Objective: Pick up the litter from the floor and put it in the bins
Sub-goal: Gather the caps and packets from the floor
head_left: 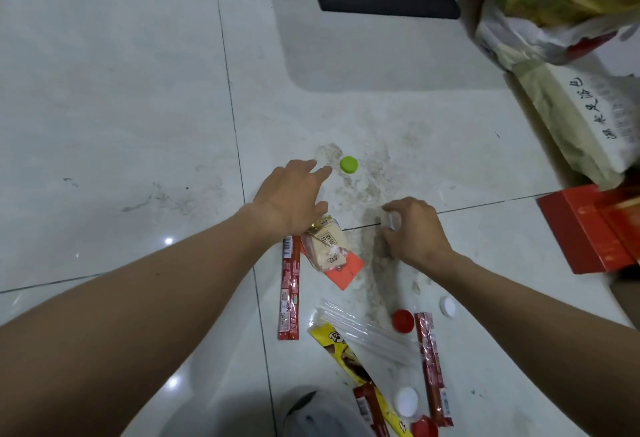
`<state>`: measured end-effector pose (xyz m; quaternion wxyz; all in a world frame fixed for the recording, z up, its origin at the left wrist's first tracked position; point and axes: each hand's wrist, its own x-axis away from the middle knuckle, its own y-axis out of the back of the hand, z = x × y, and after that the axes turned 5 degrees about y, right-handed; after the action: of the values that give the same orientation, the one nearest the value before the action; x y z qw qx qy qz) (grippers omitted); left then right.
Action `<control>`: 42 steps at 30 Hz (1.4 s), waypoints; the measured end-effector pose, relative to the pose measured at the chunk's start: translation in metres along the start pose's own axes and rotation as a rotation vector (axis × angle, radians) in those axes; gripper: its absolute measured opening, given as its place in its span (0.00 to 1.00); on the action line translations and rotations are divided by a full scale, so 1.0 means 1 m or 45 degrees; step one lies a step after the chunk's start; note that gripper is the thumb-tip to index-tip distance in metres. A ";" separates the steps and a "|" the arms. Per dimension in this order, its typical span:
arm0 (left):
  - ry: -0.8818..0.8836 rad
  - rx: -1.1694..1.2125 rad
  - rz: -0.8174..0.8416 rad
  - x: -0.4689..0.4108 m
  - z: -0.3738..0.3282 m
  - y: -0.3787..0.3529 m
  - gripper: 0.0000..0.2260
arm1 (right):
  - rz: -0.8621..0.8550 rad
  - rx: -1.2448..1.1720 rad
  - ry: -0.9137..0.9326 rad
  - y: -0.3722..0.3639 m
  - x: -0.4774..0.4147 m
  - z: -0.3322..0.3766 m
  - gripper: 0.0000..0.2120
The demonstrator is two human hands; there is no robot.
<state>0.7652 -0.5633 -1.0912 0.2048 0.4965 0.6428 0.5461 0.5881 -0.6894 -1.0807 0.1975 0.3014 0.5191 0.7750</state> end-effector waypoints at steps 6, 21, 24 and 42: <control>-0.048 0.170 -0.073 -0.043 -0.021 -0.009 0.25 | -0.116 -0.087 -0.014 0.018 -0.014 -0.005 0.22; 0.047 0.238 -0.172 -0.100 -0.028 -0.031 0.15 | -0.124 -0.242 -0.161 0.016 -0.038 -0.010 0.21; 0.033 0.215 -0.193 -0.100 -0.026 -0.029 0.14 | -0.123 -0.263 -0.110 0.015 -0.044 -0.002 0.21; 0.211 0.150 -0.433 0.034 0.096 0.068 0.15 | -0.133 -0.362 0.431 0.020 -0.068 0.133 0.21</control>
<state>0.8567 -0.4919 -1.0506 0.2112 0.3455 0.7628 0.5041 0.7275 -0.6480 -1.0426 0.1879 0.1091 0.4454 0.8686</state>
